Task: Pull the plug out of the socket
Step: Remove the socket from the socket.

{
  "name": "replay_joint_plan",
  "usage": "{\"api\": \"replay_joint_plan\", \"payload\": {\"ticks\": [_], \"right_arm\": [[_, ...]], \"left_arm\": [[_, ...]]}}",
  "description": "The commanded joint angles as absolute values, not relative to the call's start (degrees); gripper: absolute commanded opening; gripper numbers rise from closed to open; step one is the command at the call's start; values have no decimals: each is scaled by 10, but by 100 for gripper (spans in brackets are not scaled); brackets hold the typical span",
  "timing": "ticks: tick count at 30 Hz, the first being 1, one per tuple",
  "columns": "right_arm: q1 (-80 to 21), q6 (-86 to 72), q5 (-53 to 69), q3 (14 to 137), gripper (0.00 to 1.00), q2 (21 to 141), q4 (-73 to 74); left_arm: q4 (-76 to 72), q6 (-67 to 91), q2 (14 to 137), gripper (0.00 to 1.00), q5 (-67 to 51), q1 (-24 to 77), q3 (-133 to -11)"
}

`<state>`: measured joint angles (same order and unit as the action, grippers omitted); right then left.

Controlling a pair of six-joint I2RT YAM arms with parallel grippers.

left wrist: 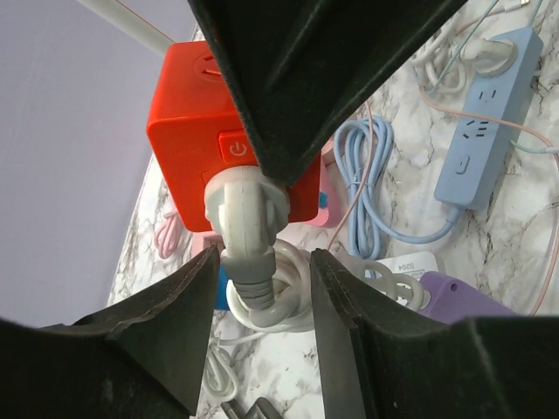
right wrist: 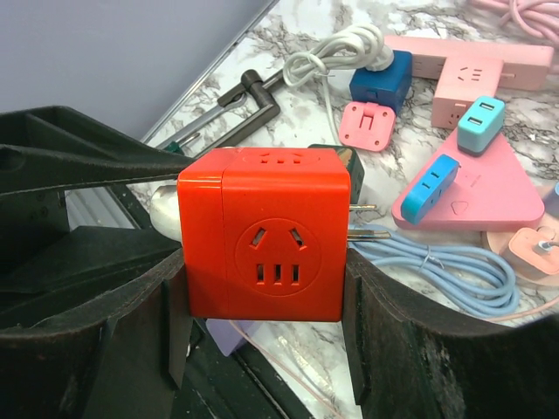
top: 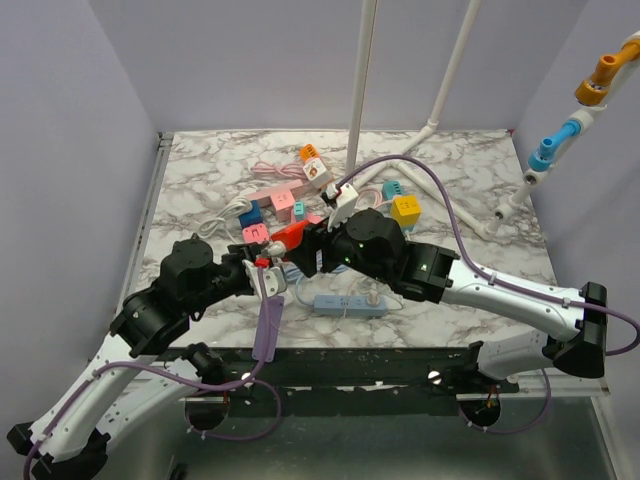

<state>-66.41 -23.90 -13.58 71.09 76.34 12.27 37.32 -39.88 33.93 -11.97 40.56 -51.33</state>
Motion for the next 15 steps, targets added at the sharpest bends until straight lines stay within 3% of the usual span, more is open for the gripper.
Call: {"api": "replay_joint_plan", "payload": {"ticks": [1,8,15], "right_arm": [[-669,-259,-149,750,12,762,61],[-682,-263,-141,765,12,781,77],[-687,-253,-176,744,11,765,78]], "left_arm": [[369,-403,347,47,-95,413,-515],[343,-426,374,37,-88,412,-532],[352,-432,389,0,-89,413,-546]]}}
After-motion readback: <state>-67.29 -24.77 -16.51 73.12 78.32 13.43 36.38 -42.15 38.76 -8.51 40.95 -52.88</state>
